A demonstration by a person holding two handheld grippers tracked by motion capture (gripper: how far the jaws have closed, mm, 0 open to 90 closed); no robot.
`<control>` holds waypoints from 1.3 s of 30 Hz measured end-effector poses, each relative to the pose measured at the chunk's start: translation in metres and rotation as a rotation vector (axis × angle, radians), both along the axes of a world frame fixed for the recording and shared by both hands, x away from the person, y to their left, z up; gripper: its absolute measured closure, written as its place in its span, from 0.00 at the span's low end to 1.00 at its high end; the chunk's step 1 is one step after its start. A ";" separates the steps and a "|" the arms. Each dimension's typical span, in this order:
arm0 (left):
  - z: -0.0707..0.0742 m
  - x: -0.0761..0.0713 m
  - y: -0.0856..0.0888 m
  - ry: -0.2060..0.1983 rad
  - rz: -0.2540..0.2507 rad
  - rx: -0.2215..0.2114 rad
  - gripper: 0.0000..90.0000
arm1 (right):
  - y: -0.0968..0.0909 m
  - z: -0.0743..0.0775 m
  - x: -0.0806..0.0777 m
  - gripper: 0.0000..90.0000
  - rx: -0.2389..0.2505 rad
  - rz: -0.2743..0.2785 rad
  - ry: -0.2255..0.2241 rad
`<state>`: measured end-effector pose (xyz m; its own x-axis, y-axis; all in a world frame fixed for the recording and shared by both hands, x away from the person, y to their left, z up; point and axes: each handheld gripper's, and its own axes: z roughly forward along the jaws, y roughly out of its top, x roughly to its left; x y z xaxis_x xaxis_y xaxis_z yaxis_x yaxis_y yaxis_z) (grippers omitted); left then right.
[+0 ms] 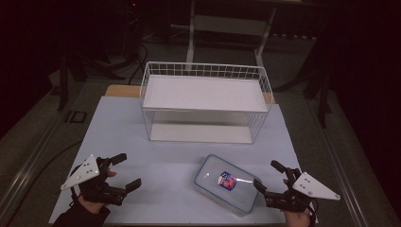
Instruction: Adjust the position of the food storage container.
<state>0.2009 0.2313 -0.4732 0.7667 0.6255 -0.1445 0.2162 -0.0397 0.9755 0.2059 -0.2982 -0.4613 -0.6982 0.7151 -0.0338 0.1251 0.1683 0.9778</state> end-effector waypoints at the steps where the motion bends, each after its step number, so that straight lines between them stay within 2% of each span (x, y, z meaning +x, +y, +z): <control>1: 0.000 0.000 -0.001 0.001 0.000 0.001 0.00 | 0.000 0.001 -0.001 0.14 0.004 -0.002 0.001; 4: 0.000 0.000 -0.002 -0.003 -0.008 0.006 0.00 | 0.001 0.003 -0.002 0.14 0.033 0.018 0.027; 7: 0.002 -0.001 -0.003 -0.013 -0.009 0.010 0.00 | 0.003 0.008 -0.004 0.14 0.016 0.027 0.035; 8: 0.002 -0.001 -0.003 -0.015 -0.009 0.009 0.00 | 0.003 0.012 -0.006 0.14 0.029 0.045 0.043; 13: 0.004 -0.002 -0.002 -0.025 0.000 0.007 0.00 | -0.001 0.015 -0.007 0.14 0.027 0.063 0.080; 16: 0.004 -0.002 -0.003 -0.027 0.000 0.014 0.00 | -0.004 0.014 -0.009 0.14 -0.003 0.036 0.102; 18: 0.004 -0.002 -0.004 -0.029 0.000 0.015 0.00 | -0.006 0.012 -0.010 0.15 -0.007 0.055 0.127; 21: 0.003 -0.002 -0.005 -0.026 -0.003 0.019 0.00 | -0.008 0.006 -0.012 0.18 -0.021 0.043 0.170; 22: 0.003 -0.002 -0.005 -0.026 -0.003 0.023 0.00 | -0.008 0.006 -0.012 0.18 -0.021 0.043 0.170; 24: 0.002 -0.001 -0.006 -0.025 -0.007 0.024 0.00 | -0.012 0.002 -0.013 0.29 -0.033 0.046 0.192; 25: 0.002 -0.002 -0.006 -0.026 -0.007 0.025 0.00 | -0.013 -0.001 -0.013 0.32 -0.045 0.042 0.203; 27: 0.002 -0.002 -0.006 -0.027 -0.010 0.026 0.00 | -0.016 -0.006 -0.015 0.48 -0.073 0.034 0.214; 28: 0.002 -0.002 -0.006 -0.027 -0.011 0.024 0.00 | -0.017 -0.009 -0.016 0.52 -0.087 0.034 0.221; 29: 0.002 -0.002 -0.006 -0.027 -0.011 0.023 0.00 | -0.018 -0.015 -0.016 0.62 -0.111 0.033 0.244; 30: 0.002 -0.002 -0.006 -0.028 -0.012 0.022 0.00 | -0.018 -0.015 -0.016 0.62 -0.111 0.033 0.244; 31: 0.001 -0.001 -0.007 -0.029 -0.015 0.019 0.00 | -0.019 -0.021 -0.016 0.72 -0.142 0.030 0.269; 33: 0.001 -0.001 -0.007 -0.027 -0.017 0.021 0.00 | -0.019 -0.024 -0.016 0.75 -0.153 0.035 0.285; 35: 0.000 -0.001 -0.008 -0.026 -0.022 0.019 0.00 | -0.019 -0.028 -0.016 0.83 -0.194 0.043 0.307; 38: -0.001 -0.001 -0.010 -0.025 -0.029 0.028 0.00 | -0.021 -0.031 -0.017 0.92 -0.221 0.055 0.325; 39: -0.001 0.000 -0.010 -0.024 -0.033 0.029 0.00 | -0.023 -0.035 -0.016 0.98 -0.242 0.043 0.347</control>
